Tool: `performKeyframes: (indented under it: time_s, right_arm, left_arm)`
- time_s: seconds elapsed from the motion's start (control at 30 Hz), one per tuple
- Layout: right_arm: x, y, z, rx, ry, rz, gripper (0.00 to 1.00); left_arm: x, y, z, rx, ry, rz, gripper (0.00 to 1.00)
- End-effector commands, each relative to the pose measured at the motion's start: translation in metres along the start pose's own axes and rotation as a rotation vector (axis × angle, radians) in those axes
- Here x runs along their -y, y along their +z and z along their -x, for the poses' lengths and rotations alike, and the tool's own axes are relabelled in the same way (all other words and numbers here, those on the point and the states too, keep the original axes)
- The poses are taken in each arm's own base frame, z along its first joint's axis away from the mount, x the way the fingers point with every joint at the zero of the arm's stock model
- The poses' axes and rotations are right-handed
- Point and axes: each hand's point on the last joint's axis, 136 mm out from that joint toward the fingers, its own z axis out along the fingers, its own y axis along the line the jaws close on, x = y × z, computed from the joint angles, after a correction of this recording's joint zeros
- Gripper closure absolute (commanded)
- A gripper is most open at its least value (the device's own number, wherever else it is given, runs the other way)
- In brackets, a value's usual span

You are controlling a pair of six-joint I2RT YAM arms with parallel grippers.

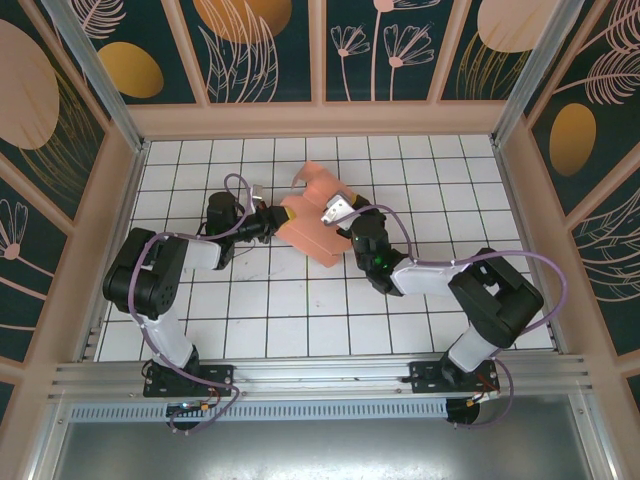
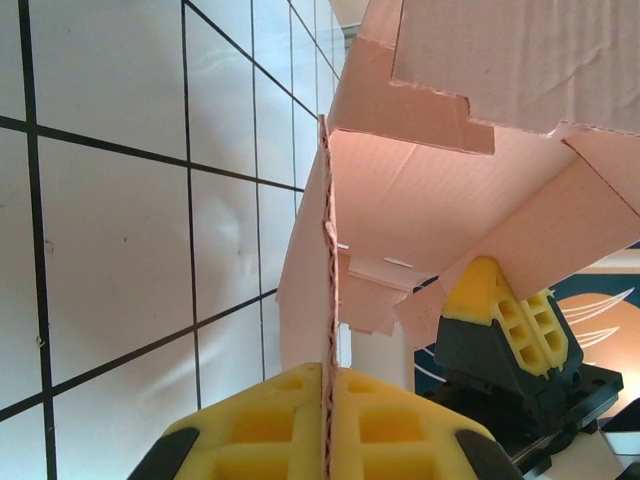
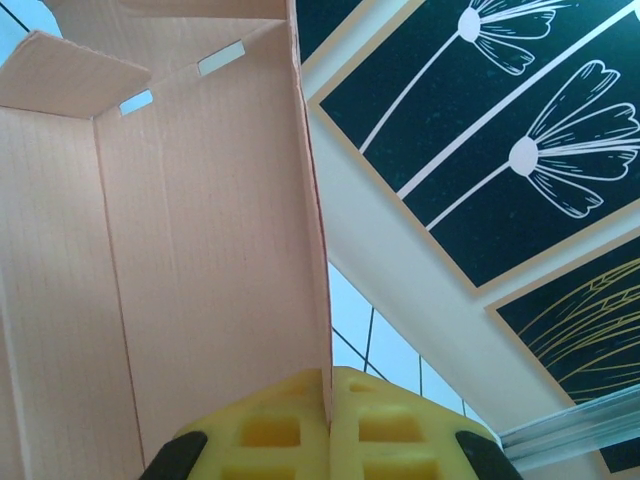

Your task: Fold the paper box

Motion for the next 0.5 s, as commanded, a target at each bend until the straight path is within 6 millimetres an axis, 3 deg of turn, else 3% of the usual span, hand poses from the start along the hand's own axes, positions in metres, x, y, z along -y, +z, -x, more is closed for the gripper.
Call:
performKeyframes:
  time_s: [0.0,0.07,0.2,0.27,0.4,0.47]
  right_arm:
    - [0.011,-0.003,0.008,0.030,0.062,-0.016,1.00]
    - [0.012,-0.003,0.009,0.031,0.059,-0.018,1.00]
    - [0.013,-0.002,0.009,0.031,0.041,-0.021,1.00]
    - [0.014,0.000,0.007,0.026,0.036,-0.024,1.00]
    - [0.015,0.001,0.003,0.018,0.028,-0.025,1.00]
    - [0.016,0.002,0.002,0.015,0.024,-0.021,1.00]
  left_arm:
    - [0.004,0.003,-0.001,-0.035,0.033,0.014,1.00]
    - [-0.001,0.003,0.002,-0.034,0.068,0.072,0.99]
    - [-0.008,-0.002,0.010,-0.024,0.156,0.196,0.67]
    - [-0.023,-0.007,0.016,-0.012,0.179,0.324,0.60]
    - [-0.006,-0.020,0.027,0.027,0.297,0.390,0.39]
    - [0.001,-0.025,0.029,0.039,0.347,0.406,0.21]
